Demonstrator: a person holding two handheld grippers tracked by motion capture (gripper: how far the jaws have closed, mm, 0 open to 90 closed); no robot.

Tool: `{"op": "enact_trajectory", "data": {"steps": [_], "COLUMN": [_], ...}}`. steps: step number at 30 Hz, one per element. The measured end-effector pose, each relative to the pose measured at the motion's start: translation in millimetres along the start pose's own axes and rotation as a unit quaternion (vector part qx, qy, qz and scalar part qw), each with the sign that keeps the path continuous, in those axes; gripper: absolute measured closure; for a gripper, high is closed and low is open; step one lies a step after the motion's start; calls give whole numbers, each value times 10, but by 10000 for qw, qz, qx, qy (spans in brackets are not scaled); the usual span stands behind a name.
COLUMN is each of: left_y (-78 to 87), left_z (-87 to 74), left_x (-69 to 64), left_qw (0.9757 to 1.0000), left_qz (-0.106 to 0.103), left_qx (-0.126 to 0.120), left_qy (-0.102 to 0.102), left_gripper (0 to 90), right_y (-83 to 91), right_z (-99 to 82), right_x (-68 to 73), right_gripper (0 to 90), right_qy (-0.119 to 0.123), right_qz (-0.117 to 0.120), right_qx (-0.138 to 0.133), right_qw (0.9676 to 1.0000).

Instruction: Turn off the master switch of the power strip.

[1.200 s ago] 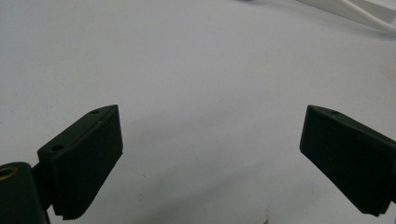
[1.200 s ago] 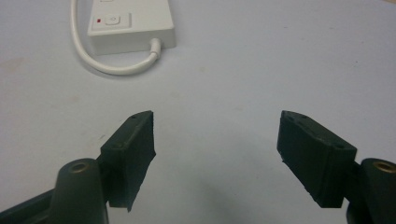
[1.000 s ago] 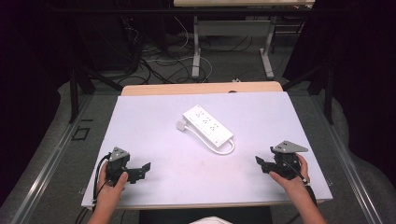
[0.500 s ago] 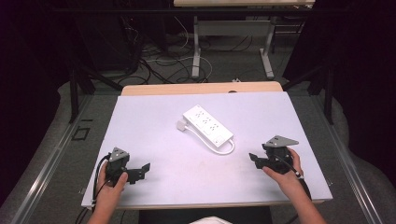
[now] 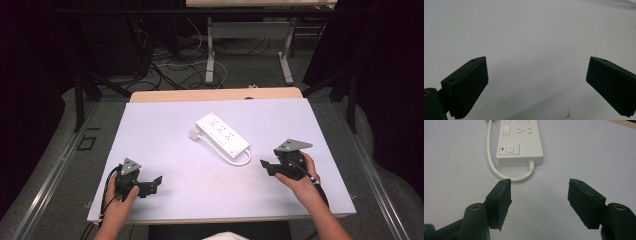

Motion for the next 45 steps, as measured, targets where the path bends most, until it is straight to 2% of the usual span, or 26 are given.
{"op": "enact_trajectory", "data": {"steps": [2,4,5,8,10,13,20,32,36,39,45], "left_y": [-5,-4,-8,-16,-4,-15,-16,-16,-20,-19,-17], "left_z": [-1,-1,-2,0,2,-1,-10,-15,-18,-18,-21], "left_x": [-2,8,-1,2,17,15,35,69,72,75,83], "left_qw": [10000,10000,9999,9998,9999,9997,9997,9997,9996,9996,9996], "left_qz": [-55,-52,-103,-84,-78,-125,-101,-108,-94,-92,-117], "left_qx": [-29,-57,-76,-145,-89,-182,-161,-138,-170,-165,-114], "left_qy": [43,4,63,50,10,105,134,185,192,193,224], "left_gripper": [26,22,22,21,19,14,14,14,14,14,14], "right_y": [-3,-1,-1,-3,-9,-19,-46,-147,-171,-192,-226], "right_z": [23,63,63,112,149,208,345,537,607,656,745], "right_x": [-4,-2,-2,-4,-3,4,26,106,139,154,172], "right_gripper": [346,346,346,346,346,346,332,337,347,351,364], "right_qy": [53,75,75,157,189,241,387,487,405,263,169], "right_qz": [-21,-35,-35,-59,-68,-32,-125,-47,-47,33,125], "right_qx": [5,42,42,65,59,80,93,193,382,421,570], "right_qw": [10000,10000,10000,9998,9998,9997,9991,9986,9984,9988,9982]}}
Point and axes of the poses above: each handheld gripper's, and its own axes: y roughly backward along the jaws, z roughly out of its top, x roughly to its left, the point moved 1 cm from there along -y, roughly forward along the jaws, and after that the axes turned 14 degrees about x, right-handed, at the moved point
